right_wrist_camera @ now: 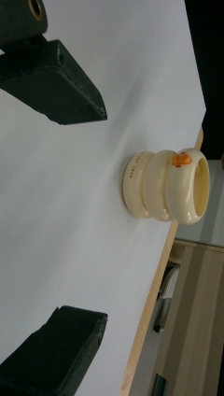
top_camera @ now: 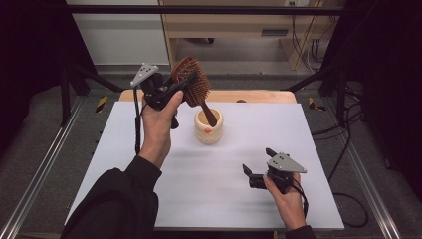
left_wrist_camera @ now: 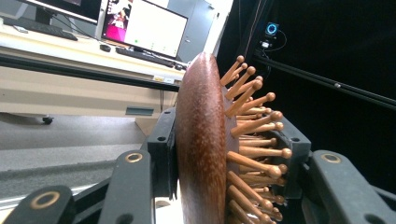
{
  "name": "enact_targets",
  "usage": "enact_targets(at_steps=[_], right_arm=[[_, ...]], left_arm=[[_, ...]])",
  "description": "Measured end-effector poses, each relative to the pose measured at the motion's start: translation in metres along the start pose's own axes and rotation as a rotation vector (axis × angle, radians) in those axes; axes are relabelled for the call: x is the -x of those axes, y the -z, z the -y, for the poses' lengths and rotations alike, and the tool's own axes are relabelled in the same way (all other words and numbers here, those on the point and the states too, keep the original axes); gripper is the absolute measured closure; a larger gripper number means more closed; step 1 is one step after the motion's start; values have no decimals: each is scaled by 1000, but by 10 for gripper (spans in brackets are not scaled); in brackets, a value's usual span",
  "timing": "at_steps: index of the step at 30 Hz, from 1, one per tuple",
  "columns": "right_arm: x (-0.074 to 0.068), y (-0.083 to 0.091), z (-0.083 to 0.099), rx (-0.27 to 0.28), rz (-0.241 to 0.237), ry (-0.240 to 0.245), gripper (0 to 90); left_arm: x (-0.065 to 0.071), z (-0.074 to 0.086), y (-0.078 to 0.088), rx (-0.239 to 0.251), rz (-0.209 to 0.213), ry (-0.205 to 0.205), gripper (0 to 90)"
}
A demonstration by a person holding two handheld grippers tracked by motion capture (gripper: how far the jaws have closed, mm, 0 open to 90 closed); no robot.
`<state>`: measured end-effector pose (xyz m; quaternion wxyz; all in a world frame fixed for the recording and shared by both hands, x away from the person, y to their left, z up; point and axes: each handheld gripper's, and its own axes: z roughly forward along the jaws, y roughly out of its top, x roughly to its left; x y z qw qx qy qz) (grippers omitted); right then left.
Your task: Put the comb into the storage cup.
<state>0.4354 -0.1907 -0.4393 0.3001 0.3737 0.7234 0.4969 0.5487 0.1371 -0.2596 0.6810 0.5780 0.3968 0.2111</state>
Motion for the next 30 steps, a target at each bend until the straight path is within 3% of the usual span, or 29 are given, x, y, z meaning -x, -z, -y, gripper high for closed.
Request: enact_targets(at_steps=[30], right_arm=[[3, 2, 0, 14, -11, -21, 45]], left_arm=[[-16, 1, -11, 50, -56, -14, 517]])
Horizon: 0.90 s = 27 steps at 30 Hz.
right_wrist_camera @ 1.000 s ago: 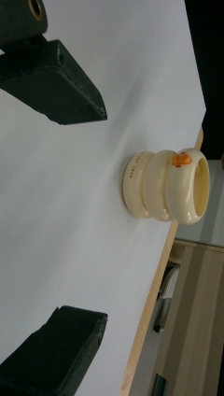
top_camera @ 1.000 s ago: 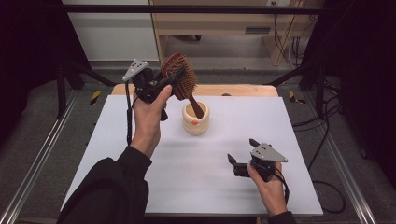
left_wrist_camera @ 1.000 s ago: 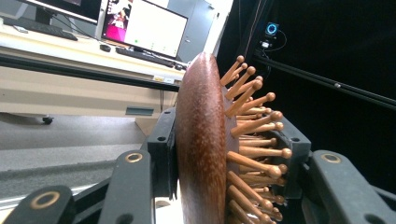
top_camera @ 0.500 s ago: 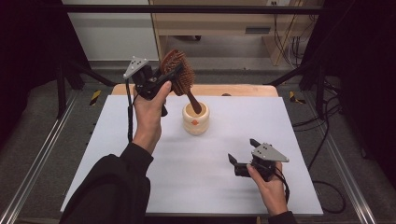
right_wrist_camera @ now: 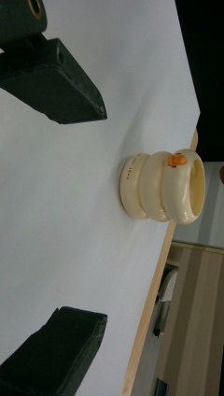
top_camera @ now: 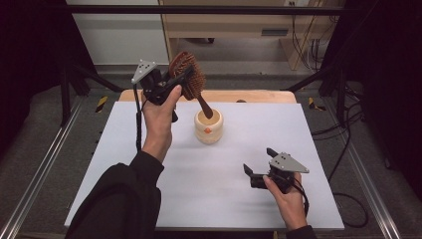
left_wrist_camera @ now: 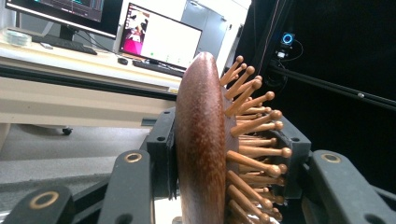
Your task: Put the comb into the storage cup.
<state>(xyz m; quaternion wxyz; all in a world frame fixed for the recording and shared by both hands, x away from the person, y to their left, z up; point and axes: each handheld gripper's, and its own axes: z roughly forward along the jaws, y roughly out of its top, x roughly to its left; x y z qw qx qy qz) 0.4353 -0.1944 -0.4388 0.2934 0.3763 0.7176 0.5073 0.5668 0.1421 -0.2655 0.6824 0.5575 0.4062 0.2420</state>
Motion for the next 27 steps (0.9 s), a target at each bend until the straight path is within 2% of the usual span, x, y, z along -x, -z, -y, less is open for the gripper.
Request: enact_targets(at_steps=[13, 27], right_arm=[[0, 1, 0, 9, -4, -12, 40], [0, 0, 1, 7, -3, -10, 38]], left_arm=[[-5, 3, -5, 8, -15, -1, 517], [-11, 2, -4, 21, -30, -1, 516]])
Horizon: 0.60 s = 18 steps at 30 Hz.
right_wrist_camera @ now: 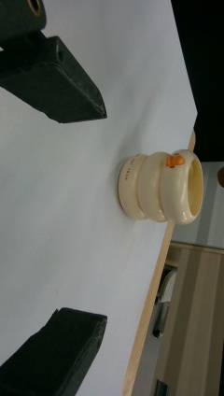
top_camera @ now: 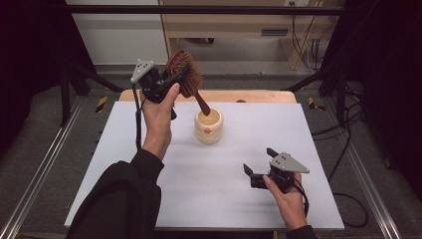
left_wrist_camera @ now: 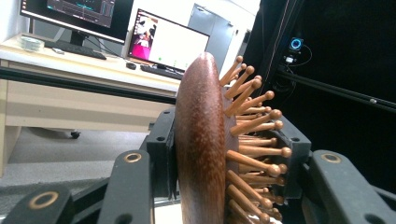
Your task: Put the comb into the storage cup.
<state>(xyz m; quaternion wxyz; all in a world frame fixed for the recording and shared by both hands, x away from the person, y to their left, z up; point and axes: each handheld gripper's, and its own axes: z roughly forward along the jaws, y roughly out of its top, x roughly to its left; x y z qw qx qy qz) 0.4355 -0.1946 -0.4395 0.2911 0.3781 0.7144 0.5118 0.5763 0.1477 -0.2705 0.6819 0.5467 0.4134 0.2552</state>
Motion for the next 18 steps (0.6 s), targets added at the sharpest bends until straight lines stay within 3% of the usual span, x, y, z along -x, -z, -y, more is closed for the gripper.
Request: enact_targets(at_steps=[18], right_arm=[[1, 2, 0, 6, -2, -13, 38]], left_arm=[[3, 6, -8, -4, -8, -18, 515]])
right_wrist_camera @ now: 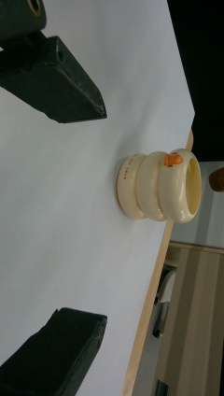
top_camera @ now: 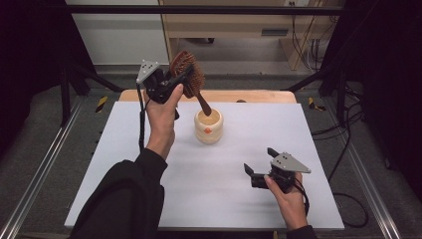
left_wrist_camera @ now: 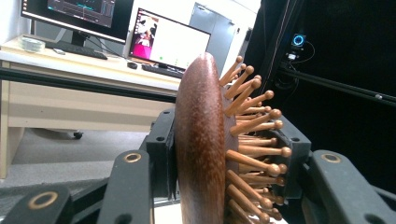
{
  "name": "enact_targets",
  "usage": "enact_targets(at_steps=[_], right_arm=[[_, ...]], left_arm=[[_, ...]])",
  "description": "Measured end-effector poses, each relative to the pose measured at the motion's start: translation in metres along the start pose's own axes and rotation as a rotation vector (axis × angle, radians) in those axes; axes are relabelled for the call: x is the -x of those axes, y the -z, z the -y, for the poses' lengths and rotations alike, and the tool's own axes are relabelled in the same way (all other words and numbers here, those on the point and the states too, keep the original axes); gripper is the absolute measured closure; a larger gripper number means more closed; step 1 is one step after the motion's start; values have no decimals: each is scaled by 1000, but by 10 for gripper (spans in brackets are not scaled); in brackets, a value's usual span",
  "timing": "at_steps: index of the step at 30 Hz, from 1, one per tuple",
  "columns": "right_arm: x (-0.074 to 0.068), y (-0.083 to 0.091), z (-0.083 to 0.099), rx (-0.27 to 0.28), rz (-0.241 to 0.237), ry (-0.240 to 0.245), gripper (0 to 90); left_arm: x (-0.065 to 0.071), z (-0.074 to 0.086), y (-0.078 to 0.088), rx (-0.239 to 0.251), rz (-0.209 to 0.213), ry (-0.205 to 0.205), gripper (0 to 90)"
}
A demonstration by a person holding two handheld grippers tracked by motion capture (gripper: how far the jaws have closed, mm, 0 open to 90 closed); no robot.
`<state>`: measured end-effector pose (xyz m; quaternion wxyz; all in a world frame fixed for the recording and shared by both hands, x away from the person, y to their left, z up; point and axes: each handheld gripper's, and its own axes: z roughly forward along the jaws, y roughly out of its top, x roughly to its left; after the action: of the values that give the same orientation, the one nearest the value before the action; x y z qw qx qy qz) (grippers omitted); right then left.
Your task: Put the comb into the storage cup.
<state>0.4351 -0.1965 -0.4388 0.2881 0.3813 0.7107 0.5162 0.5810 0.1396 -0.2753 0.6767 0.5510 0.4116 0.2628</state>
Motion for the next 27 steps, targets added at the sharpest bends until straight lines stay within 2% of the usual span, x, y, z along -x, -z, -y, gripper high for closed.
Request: enact_targets(at_steps=[27], right_arm=[[0, 1, 0, 6, -4, -13, 38]], left_arm=[[3, 4, -4, -4, -9, -18, 514]])
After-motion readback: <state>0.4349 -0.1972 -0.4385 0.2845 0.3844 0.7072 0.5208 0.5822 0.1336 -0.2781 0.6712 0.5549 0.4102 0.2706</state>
